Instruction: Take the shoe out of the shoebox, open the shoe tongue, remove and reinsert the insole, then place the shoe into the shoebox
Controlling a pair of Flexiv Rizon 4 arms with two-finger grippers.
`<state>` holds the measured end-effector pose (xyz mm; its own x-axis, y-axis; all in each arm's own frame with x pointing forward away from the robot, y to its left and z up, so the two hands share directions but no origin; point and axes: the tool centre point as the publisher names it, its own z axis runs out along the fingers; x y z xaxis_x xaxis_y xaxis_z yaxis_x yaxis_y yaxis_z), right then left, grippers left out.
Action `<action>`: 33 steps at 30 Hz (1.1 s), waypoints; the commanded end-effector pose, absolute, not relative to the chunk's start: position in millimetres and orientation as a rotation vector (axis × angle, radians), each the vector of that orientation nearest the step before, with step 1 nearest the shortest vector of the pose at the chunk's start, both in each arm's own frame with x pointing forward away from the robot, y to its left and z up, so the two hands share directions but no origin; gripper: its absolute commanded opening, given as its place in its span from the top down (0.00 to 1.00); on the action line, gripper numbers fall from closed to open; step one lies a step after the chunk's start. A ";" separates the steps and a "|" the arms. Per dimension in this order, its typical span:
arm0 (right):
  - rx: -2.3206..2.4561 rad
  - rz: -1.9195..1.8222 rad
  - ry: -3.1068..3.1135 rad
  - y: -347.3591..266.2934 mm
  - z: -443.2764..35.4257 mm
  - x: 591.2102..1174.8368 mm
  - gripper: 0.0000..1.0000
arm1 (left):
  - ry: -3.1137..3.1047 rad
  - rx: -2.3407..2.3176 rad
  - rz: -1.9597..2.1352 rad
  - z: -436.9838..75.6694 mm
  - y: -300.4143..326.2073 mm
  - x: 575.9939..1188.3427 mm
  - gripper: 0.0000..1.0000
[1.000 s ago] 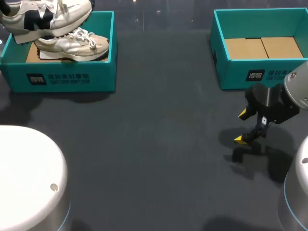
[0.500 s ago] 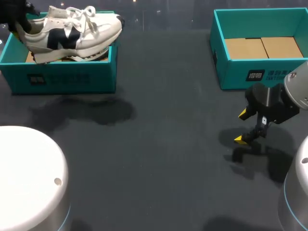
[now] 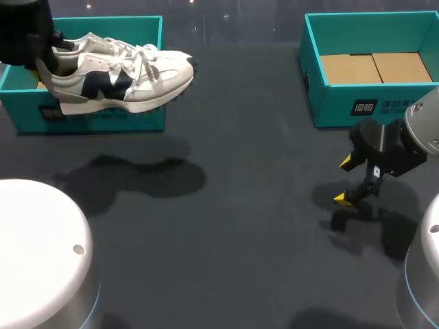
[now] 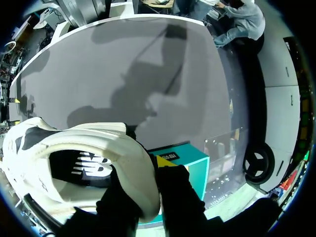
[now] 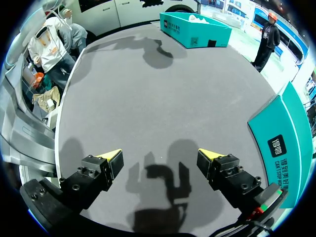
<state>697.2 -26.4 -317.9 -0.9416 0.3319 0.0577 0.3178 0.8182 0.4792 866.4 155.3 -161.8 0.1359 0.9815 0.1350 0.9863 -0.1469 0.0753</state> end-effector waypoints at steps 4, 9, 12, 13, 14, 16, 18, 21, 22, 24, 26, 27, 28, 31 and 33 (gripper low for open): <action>0.532 0.771 2.967 -26.2 -317.5 695.5 0.00 | -2.052 -2.343 -0.218 -173.1 143.4 837.9 1.00; 0.532 0.771 2.967 -26.2 -317.5 695.5 0.00 | -2.024 -2.338 -0.231 -189.9 112.9 805.7 1.00; 0.532 0.771 2.967 -26.2 -317.5 695.5 0.00 | -1.975 -2.345 -0.247 -205.9 95.2 788.7 1.00; 0.532 0.771 2.967 -26.2 -317.5 695.5 0.00 | -1.965 -2.345 -0.244 -211.5 89.7 783.7 1.00; 0.532 0.771 2.967 -26.2 -317.5 695.5 0.00 | -1.950 -2.349 -0.244 -216.4 84.7 781.2 1.00; 0.532 0.771 2.967 -26.2 -317.5 695.5 0.00 | -1.931 -2.336 -0.197 -226.4 74.1 774.7 1.00; 0.532 0.771 2.967 -26.2 -317.5 695.5 0.00 | -1.916 -2.328 -0.168 -235.1 64.7 766.6 1.00; 0.532 0.771 2.967 -26.2 -317.5 695.5 0.00 | -1.892 -2.328 -0.158 -245.5 50.0 756.1 1.00; 0.532 0.771 2.967 -26.2 -317.5 695.5 0.00 | -1.892 -2.328 -0.158 -245.5 50.0 756.1 1.00; 0.532 0.771 2.967 -26.2 -317.5 695.5 0.00 | -1.892 -2.328 -0.158 -245.5 50.0 756.1 1.00; 0.532 0.771 2.967 -26.2 -317.5 695.5 0.00 | -1.892 -2.328 -0.158 -245.5 50.0 756.1 1.00; 0.532 0.771 2.967 -26.2 -317.5 695.5 0.00 | -1.892 -2.328 -0.158 -245.5 50.0 756.1 1.00; 0.532 0.771 2.967 -26.2 -317.5 695.5 0.00 | -1.892 -2.328 -0.158 -245.5 50.0 756.1 1.00; 0.532 0.771 2.967 -26.2 -317.5 695.5 0.00 | -1.892 -2.328 -0.158 -245.5 50.0 756.1 1.00; 0.532 0.771 2.967 -26.2 -317.5 695.5 0.00 | -1.892 -2.328 -0.158 -245.5 50.0 756.1 1.00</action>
<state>697.2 -26.4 -317.9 -0.9415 0.3319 0.0577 0.3178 0.8182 0.4792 755.8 49.8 -247.1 0.2051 0.9642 0.1681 0.9787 -0.2011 -0.0409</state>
